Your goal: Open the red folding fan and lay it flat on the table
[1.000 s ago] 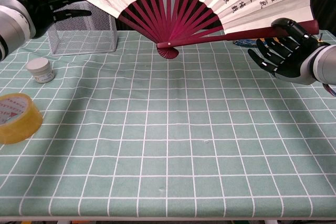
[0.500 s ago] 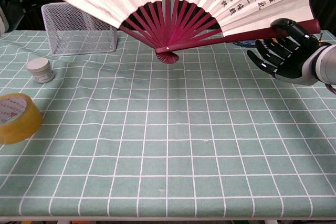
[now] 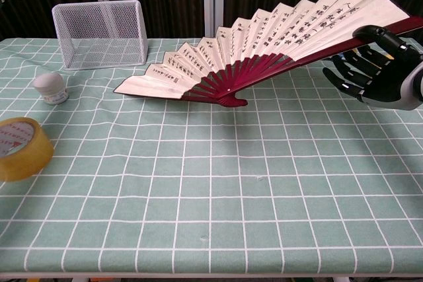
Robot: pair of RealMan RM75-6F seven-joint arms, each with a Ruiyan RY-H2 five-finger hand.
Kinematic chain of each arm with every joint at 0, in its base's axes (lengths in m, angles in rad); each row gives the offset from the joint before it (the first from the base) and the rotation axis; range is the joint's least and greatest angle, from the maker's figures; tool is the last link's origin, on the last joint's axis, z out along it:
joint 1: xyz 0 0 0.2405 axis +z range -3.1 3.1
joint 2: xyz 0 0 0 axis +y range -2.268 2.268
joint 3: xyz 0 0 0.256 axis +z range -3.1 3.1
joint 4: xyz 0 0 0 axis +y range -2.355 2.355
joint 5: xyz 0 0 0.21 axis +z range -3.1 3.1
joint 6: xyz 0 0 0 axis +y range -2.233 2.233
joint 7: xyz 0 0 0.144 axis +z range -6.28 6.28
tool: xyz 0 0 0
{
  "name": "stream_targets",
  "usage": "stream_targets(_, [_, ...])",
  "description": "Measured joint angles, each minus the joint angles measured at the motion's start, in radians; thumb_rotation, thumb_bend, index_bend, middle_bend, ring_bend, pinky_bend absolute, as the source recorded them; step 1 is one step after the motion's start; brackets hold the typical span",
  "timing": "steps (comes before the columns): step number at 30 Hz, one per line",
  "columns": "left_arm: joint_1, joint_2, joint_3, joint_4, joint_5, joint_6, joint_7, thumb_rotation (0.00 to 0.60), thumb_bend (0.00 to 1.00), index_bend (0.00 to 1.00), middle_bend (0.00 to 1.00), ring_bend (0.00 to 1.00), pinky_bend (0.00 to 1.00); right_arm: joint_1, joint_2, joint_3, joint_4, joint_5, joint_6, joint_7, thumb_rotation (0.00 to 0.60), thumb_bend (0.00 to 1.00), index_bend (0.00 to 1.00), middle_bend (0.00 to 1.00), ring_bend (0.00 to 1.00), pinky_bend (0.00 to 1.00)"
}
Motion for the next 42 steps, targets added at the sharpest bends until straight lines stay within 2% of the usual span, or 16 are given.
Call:
stream_targets(2, [-0.002, 0.003, 0.018, 0.013, 0.024, 0.002, 0.012, 0.6, 0.4, 0.09, 0.0, 0.0, 0.12, -0.015, 0.007, 0.0, -0.01, -0.036, -0.015, 0.001, 0.6, 0.42, 0.33, 0.38, 0.16, 0.12])
stream_targets(4, [-0.006, 0.008, 0.04, 0.027, 0.051, 0.0, 0.031, 0.6, 0.37, 0.09, 0.0, 0.0, 0.12, -0.035, 0.021, -0.001, -0.021, -0.085, -0.052, 0.004, 0.6, 0.36, 0.11, 0.23, 0.05, 0.04])
stream_targets(5, [-0.008, 0.011, 0.05, 0.034, 0.063, -0.002, 0.041, 0.6, 0.36, 0.09, 0.0, 0.0, 0.12, -0.044, 0.029, -0.001, -0.025, -0.102, -0.075, 0.005, 0.6, 0.34, 0.05, 0.17, 0.02, 0.02])
stream_targets(7, [-0.013, 0.022, 0.074, 0.046, 0.09, -0.01, 0.066, 0.6, 0.35, 0.09, 0.0, 0.0, 0.12, -0.066, 0.052, -0.001, -0.031, -0.138, -0.143, 0.011, 0.6, 0.29, 0.0, 0.06, 0.0, 0.0])
stream_targets(8, [-0.015, 0.027, 0.084, 0.05, 0.102, -0.013, 0.077, 0.6, 0.34, 0.09, 0.0, 0.0, 0.12, -0.076, 0.065, -0.001, -0.033, -0.154, -0.176, 0.013, 0.6, 0.23, 0.0, 0.02, 0.0, 0.0])
stream_targets(11, [-0.024, 0.048, 0.115, 0.058, 0.14, -0.027, 0.111, 0.6, 0.32, 0.09, 0.0, 0.0, 0.12, -0.109, 0.115, 0.003, -0.036, -0.213, -0.297, 0.017, 0.6, 0.14, 0.0, 0.0, 0.0, 0.0])
stream_targets(12, [-0.026, 0.056, 0.123, 0.059, 0.149, -0.031, 0.118, 0.6, 0.32, 0.09, 0.0, 0.0, 0.12, -0.127, 0.146, 0.007, -0.036, -0.245, -0.356, 0.019, 0.6, 0.13, 0.0, 0.0, 0.0, 0.0])
stream_targets(15, [-0.034, 0.075, 0.141, 0.056, 0.177, -0.04, 0.139, 0.6, 0.31, 0.09, 0.0, 0.0, 0.12, -0.164, 0.203, 0.022, -0.036, -0.306, -0.431, 0.022, 0.6, 0.11, 0.0, 0.0, 0.0, 0.0])
stream_targets(19, [-0.045, 0.098, 0.164, 0.054, 0.204, -0.049, 0.17, 0.6, 0.3, 0.09, 0.0, 0.0, 0.12, -0.201, 0.232, 0.038, -0.035, -0.354, -0.432, 0.025, 0.6, 0.09, 0.0, 0.0, 0.0, 0.0])
stream_targets(23, [-0.052, 0.124, 0.18, 0.054, 0.216, -0.065, 0.19, 0.6, 0.28, 0.09, 0.0, 0.0, 0.12, -0.204, 0.25, 0.026, -0.036, -0.364, -0.373, 0.011, 0.6, 0.02, 0.0, 0.0, 0.0, 0.0])
stream_targets(26, [-0.055, 0.143, 0.195, 0.059, 0.228, -0.074, 0.22, 0.6, 0.24, 0.09, 0.0, 0.0, 0.12, -0.195, 0.277, -0.008, -0.035, -0.378, -0.339, -0.035, 0.6, 0.0, 0.0, 0.0, 0.0, 0.0])
stream_targets(32, [-0.065, 0.18, 0.223, 0.064, 0.239, -0.106, 0.266, 0.6, 0.21, 0.09, 0.0, 0.0, 0.12, -0.145, 0.322, -0.123, -0.026, -0.411, -0.208, -0.241, 0.6, 0.0, 0.0, 0.0, 0.0, 0.0])
stream_targets(42, [-0.064, 0.215, 0.248, 0.049, 0.241, -0.112, 0.293, 0.6, 0.2, 0.09, 0.0, 0.0, 0.12, -0.025, 0.364, -0.331, 0.008, -0.449, 0.065, -0.745, 0.6, 0.0, 0.0, 0.0, 0.0, 0.0])
